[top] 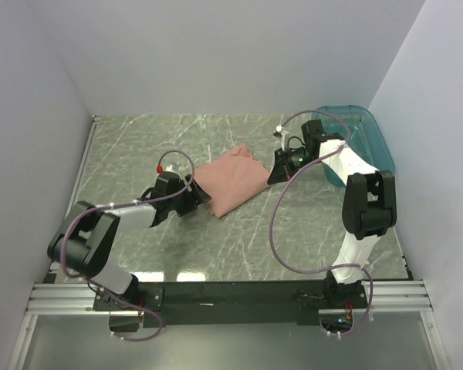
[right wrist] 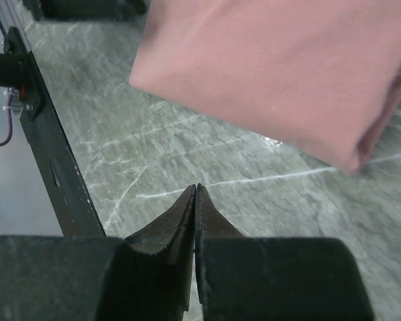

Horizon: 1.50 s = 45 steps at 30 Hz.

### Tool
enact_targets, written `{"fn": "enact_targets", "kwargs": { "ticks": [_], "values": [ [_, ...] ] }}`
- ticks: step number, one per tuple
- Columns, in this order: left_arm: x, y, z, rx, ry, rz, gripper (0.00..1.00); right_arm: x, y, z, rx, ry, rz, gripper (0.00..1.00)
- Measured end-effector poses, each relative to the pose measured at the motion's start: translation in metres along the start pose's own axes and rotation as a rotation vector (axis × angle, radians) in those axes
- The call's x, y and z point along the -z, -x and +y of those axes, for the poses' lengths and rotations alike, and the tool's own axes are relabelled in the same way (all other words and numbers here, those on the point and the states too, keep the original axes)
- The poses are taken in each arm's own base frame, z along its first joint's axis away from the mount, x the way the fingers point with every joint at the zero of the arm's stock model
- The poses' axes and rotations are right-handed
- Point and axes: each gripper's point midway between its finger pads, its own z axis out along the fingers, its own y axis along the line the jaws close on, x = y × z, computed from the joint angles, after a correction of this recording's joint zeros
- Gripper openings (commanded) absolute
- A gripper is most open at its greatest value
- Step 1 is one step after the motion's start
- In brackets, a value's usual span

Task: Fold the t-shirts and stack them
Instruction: Neatly place the folded tshirt to the corner

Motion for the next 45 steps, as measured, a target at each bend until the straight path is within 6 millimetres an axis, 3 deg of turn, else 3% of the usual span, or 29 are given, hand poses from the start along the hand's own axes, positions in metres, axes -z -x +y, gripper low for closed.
{"fn": "enact_targets", "kwargs": {
  "ticks": [4,7,11,15,17,18,25,27,31,39,42,45],
  "values": [
    [-0.025,0.021,-0.01,0.085,0.036,-0.034,0.74,0.011,0.006,-0.004,0.001,-0.011,-0.041,0.07],
    [-0.04,0.031,-0.014,0.132,0.052,-0.051,0.65,0.015,0.008,-0.006,0.001,-0.013,-0.057,0.07],
    [-0.05,0.033,-0.01,0.169,0.083,-0.055,0.38,0.016,0.008,-0.006,-0.002,-0.009,-0.065,0.07],
    [-0.052,0.031,-0.003,0.168,0.112,-0.054,0.29,0.017,0.007,-0.005,-0.004,-0.004,-0.067,0.07],
    [-0.052,0.031,-0.002,0.164,0.114,-0.052,0.16,0.017,0.007,-0.005,-0.004,-0.003,-0.068,0.07],
    [-0.053,0.03,-0.001,0.159,0.118,-0.05,0.02,0.017,0.007,-0.005,-0.004,-0.003,-0.068,0.07],
    [-0.051,0.042,0.008,0.129,0.123,-0.06,0.0,0.018,0.008,-0.003,0.001,-0.005,-0.072,0.07],
    [-0.047,0.06,0.022,0.136,0.149,-0.08,0.0,0.02,0.009,-0.002,0.004,-0.007,-0.075,0.07],
    [-0.026,0.114,0.072,0.18,0.254,-0.145,0.0,0.022,0.009,-0.003,0.005,-0.011,-0.082,0.07],
    [0.038,0.212,0.173,0.285,0.454,-0.264,0.0,0.023,0.01,-0.003,0.007,-0.01,-0.084,0.07],
    [0.051,0.236,0.202,0.306,0.509,-0.275,0.0,0.023,0.01,-0.002,0.008,-0.006,-0.085,0.07],
    [0.056,0.248,0.222,0.32,0.547,-0.261,0.0,0.023,0.009,-0.002,0.009,-0.005,-0.083,0.07]
  ]
}}
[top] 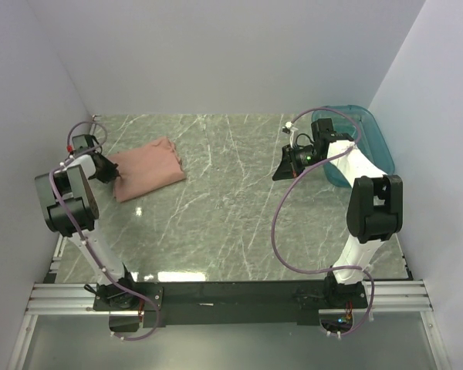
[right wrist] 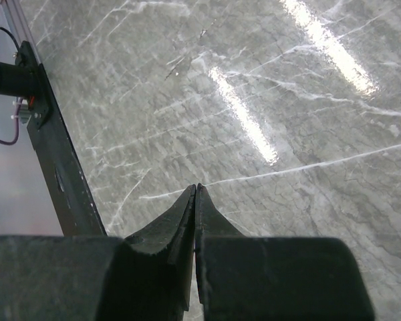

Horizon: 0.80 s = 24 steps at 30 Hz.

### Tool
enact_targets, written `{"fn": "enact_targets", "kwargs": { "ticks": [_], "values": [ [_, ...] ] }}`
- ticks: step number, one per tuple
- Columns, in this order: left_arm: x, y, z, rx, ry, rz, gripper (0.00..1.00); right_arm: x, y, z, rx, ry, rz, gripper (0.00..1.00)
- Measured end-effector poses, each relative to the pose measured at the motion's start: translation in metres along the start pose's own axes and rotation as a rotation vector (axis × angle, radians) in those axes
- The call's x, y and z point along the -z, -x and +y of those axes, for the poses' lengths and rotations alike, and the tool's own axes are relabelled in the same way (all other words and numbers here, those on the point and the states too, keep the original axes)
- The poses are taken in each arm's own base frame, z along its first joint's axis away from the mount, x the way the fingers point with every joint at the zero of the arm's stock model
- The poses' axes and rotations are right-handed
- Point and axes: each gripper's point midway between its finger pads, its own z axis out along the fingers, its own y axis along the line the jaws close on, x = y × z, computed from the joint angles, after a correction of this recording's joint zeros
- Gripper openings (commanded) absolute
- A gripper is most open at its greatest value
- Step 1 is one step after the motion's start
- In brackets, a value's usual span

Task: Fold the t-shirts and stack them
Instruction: Neatly place the folded tshirt to the corner

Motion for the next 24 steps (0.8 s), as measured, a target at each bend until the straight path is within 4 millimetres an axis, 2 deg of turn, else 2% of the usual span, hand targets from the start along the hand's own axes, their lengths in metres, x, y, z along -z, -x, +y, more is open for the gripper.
{"fn": "enact_targets", "kwargs": {
  "ticks": [9,12,13,15,16,18,19,20,24],
  "values": [
    [-0.009,0.039,0.012,-0.038,0.061,0.01,0.01,0.0,-0.002,0.001,-0.005,0.0,0.008,0.07],
    [-0.004,0.054,0.015,-0.062,0.088,-0.006,0.07,0.0,-0.003,0.0,-0.005,-0.003,0.01,0.07],
    [-0.001,0.061,0.015,-0.067,0.097,-0.019,0.17,0.001,-0.003,0.0,-0.006,-0.005,0.012,0.07],
    [0.006,0.078,0.016,-0.084,0.116,-0.054,0.29,0.001,-0.004,-0.001,-0.008,-0.009,0.015,0.07],
    [0.01,0.088,0.016,-0.087,0.122,-0.077,0.39,0.001,-0.004,-0.001,-0.008,-0.012,0.017,0.07],
    [0.016,0.101,0.015,-0.093,0.121,-0.115,0.53,0.001,-0.005,-0.002,-0.011,-0.018,0.021,0.07],
    [0.02,0.105,0.015,-0.095,0.117,-0.126,0.76,0.001,-0.006,-0.003,-0.011,-0.021,0.023,0.07],
    [0.026,0.107,0.014,-0.103,0.11,-0.135,0.83,0.001,-0.006,-0.004,-0.012,-0.027,0.026,0.07],
    [0.06,0.106,0.001,-0.122,0.041,-0.175,0.86,0.002,-0.009,-0.008,-0.014,-0.052,0.04,0.08]
  ]
}}
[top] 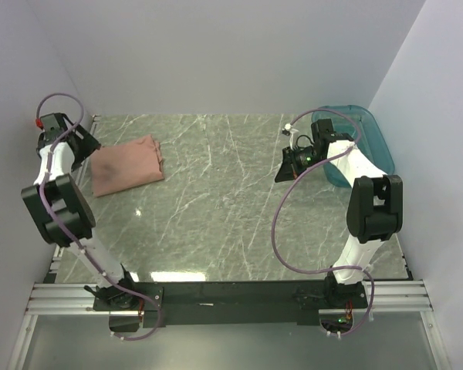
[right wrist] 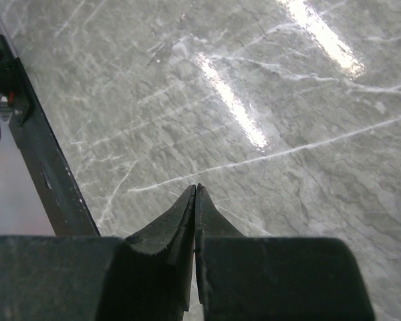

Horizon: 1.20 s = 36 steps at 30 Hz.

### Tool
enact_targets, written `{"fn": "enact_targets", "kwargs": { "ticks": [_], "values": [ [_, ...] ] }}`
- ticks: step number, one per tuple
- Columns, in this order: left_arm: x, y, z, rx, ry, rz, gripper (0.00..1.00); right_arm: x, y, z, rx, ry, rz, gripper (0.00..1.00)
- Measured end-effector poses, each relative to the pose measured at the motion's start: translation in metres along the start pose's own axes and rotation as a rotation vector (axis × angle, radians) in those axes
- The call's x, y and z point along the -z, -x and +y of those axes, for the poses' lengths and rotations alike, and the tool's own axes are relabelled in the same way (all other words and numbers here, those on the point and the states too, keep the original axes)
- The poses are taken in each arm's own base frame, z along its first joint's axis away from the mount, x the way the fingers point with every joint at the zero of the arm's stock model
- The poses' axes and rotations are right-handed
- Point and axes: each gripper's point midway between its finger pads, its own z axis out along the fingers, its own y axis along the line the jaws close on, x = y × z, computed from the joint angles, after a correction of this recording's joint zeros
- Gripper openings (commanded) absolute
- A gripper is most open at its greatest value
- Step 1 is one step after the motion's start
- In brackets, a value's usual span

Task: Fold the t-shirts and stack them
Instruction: Neatly place the folded tshirt to the corner, then reset both grippers

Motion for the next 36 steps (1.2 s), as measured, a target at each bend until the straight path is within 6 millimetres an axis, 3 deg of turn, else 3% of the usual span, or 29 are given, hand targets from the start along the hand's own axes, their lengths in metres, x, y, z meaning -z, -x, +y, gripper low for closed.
{"fn": "enact_targets", "kwargs": {
  "ticks": [4,9,12,13,16,18,21,25,29,32,36],
  "values": [
    [0.051,-0.001,-0.033,-0.047,-0.137,-0.079,0.87,0.004,-0.003,-0.006,0.015,-0.05,0.019,0.1],
    [0.131,-0.041,-0.086,-0.178,-0.381,-0.163,0.96,0.032,-0.008,0.001,0.109,-0.208,0.005,0.24],
    [0.185,-0.065,-0.104,-0.25,-0.542,-0.221,0.99,0.066,-0.003,0.017,0.207,-0.35,-0.071,0.44],
    [0.204,-0.07,-0.107,-0.262,-0.592,-0.258,0.99,0.081,0.002,0.023,0.243,-0.403,-0.118,0.56],
    [0.242,-0.085,-0.109,-0.291,-0.718,-0.339,0.99,0.128,0.017,0.036,0.313,-0.569,-0.278,0.79],
    [0.255,-0.1,-0.109,-0.317,-0.774,-0.349,0.99,0.156,0.021,0.042,0.334,-0.664,-0.376,0.9],
    [0.269,-0.119,-0.116,-0.378,-0.833,-0.34,0.99,0.183,0.02,0.047,0.33,-0.763,-0.472,0.91],
    [0.285,-0.151,-0.126,-0.48,-0.926,-0.29,0.99,0.185,0.008,0.048,0.283,-0.792,-0.534,0.96],
    [0.3,-0.181,-0.122,-0.543,-0.997,-0.268,0.99,0.189,-0.018,0.029,0.112,-0.897,-0.62,1.0],
    [0.3,-0.188,-0.109,-0.539,-0.97,-0.288,0.99,0.209,-0.03,0.017,-0.022,-1.03,-0.728,1.0],
    [0.299,-0.179,-0.102,-0.521,-0.92,-0.34,0.99,0.236,-0.031,0.014,-0.108,-1.149,-0.845,1.0]
  ]
}}
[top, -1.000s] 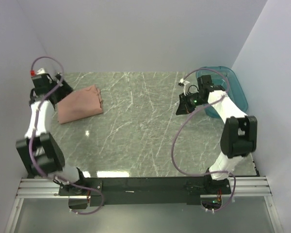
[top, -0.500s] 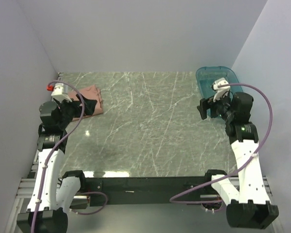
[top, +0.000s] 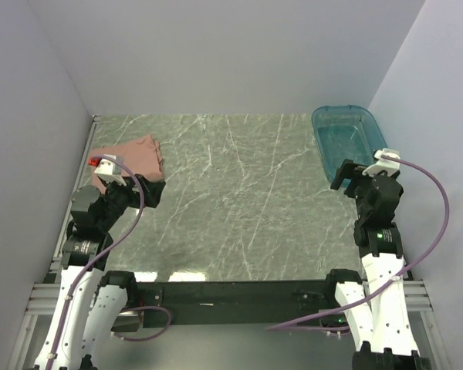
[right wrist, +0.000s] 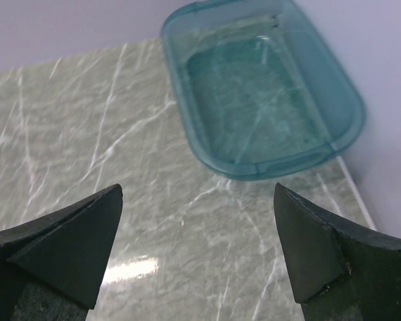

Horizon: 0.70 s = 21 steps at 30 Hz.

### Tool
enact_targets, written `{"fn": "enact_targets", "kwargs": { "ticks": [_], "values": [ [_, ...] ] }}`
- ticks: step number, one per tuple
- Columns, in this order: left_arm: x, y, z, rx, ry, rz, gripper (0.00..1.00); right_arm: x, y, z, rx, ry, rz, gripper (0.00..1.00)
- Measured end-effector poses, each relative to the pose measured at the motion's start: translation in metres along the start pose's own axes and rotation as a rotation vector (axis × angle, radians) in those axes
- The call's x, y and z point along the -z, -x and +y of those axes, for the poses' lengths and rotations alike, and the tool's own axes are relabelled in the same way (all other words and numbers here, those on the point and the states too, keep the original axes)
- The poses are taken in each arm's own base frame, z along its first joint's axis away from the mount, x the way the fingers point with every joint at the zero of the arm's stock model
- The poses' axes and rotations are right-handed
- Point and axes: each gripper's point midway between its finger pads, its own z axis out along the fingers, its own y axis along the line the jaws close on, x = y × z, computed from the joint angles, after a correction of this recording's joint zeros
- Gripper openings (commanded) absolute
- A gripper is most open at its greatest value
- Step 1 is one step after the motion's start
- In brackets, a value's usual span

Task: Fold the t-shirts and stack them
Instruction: Reset both grippers

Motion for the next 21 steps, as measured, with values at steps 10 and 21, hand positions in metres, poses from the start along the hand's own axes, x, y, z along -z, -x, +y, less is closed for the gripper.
{"fn": "enact_targets", "kwargs": {
  "ticks": [10,21],
  "values": [
    [-0.001,-0.003,0.012,0.005,0.063,-0.001,0.99,0.0,-0.002,-0.028,-0.044,-0.168,-0.021,1.0],
    [-0.002,-0.006,0.017,0.009,0.084,0.006,0.99,0.0,-0.003,-0.033,-0.019,-0.193,-0.017,0.99]
  ]
}}
